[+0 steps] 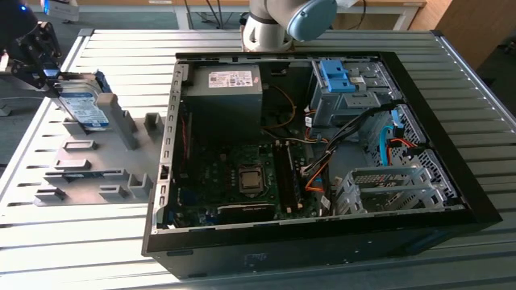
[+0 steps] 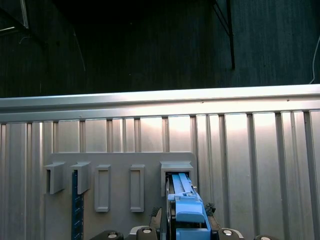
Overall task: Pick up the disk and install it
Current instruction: 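Pick up the disk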
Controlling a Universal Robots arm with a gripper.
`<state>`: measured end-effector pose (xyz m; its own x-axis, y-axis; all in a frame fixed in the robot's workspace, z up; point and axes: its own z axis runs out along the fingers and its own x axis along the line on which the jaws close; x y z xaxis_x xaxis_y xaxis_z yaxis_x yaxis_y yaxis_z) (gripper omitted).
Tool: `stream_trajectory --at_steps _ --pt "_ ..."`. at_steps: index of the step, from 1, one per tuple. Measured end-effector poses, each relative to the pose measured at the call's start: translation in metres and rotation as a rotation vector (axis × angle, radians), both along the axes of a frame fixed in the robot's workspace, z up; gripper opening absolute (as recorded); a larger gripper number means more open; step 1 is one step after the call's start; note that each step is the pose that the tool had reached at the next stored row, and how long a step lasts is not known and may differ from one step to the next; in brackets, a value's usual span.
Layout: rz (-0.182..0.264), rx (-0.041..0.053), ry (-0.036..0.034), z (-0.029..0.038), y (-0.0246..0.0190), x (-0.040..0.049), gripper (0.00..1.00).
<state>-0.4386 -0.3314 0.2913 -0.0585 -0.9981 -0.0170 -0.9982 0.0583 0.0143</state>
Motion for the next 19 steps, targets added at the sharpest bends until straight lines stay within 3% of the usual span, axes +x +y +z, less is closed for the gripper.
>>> stream_trajectory --at_steps 8,10,11,19 --pt "0.000 0.0000 0.0000 -0.0002 0.0000 0.0000 0.44" --pt "0.000 0.0000 0.0000 -0.0002 0.0000 0.0000 0.42" --pt "0.000 0.0000 0.0001 -0.0002 0.0000 0.0000 0.36" --pt "0.000 0.0001 -0.0002 0.0000 0.0000 0.0000 0.36"
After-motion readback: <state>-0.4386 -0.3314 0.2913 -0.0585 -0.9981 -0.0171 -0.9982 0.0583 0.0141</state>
